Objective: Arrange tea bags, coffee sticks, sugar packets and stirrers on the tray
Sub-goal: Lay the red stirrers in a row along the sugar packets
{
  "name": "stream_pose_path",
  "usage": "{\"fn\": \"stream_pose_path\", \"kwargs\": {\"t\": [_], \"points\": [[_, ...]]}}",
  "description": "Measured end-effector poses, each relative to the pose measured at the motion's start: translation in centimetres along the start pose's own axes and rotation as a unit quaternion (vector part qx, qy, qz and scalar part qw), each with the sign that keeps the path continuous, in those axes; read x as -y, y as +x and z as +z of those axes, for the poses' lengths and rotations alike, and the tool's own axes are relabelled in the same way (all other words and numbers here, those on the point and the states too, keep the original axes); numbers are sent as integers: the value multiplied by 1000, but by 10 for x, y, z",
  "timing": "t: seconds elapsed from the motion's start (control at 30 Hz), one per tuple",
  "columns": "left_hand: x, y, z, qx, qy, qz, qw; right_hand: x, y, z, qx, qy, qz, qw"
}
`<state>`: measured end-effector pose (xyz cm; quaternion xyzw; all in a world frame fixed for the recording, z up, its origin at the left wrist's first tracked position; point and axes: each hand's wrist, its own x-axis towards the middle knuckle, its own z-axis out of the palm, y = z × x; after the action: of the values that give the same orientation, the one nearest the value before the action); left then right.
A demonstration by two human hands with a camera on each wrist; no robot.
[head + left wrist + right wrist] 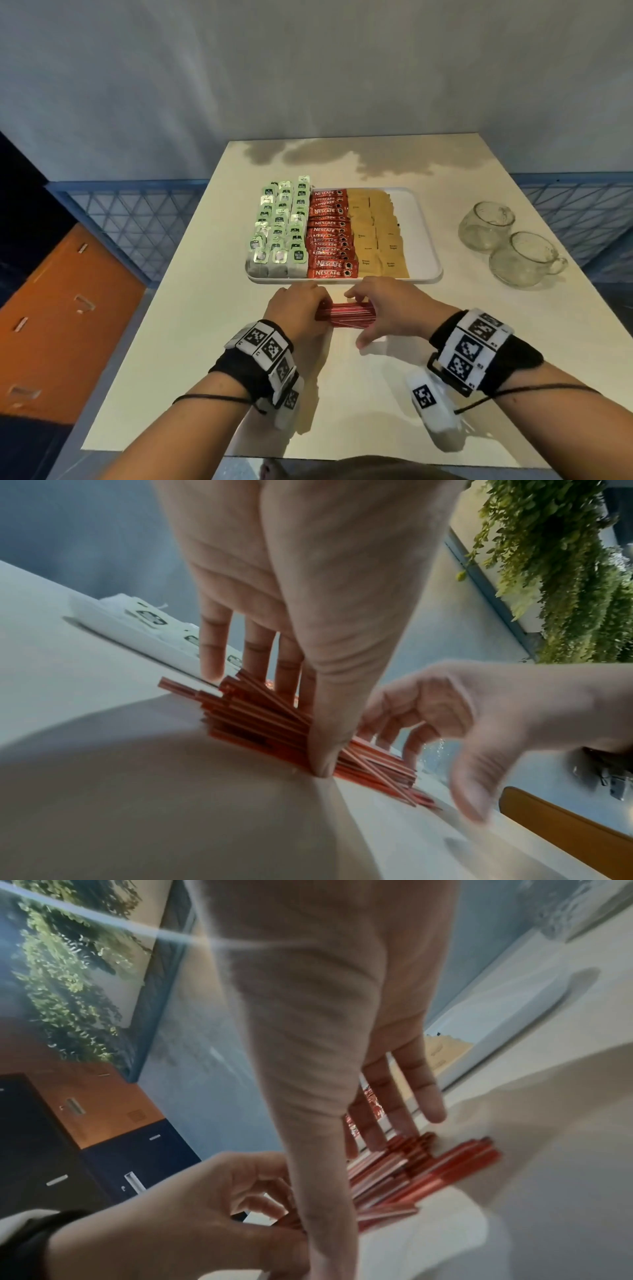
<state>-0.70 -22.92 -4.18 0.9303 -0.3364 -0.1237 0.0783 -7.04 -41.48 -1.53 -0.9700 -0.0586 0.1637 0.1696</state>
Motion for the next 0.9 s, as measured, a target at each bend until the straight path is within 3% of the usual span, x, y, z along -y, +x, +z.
{"fn": "stream_pose_path", "kwargs": {"t": [0.1, 0.37, 0.73, 0.8, 0.9], "points": [[7, -2, -2, -2, 7, 7, 1000, -1, 4, 8, 5, -36, -2, 999], [2, 11, -12, 18, 92, 50, 994, 6, 23, 9, -30, -10, -8, 999], [11, 17, -18, 17, 118, 99, 988, 11, 34, -5, -44, -34, -3, 998], [16, 19, -17, 18, 88, 88, 992, 12, 36, -9, -51, -3, -7, 999], [20, 19, -18, 33, -2, 52, 998, 14, 39, -18, -49, 141, -14, 989]]}}
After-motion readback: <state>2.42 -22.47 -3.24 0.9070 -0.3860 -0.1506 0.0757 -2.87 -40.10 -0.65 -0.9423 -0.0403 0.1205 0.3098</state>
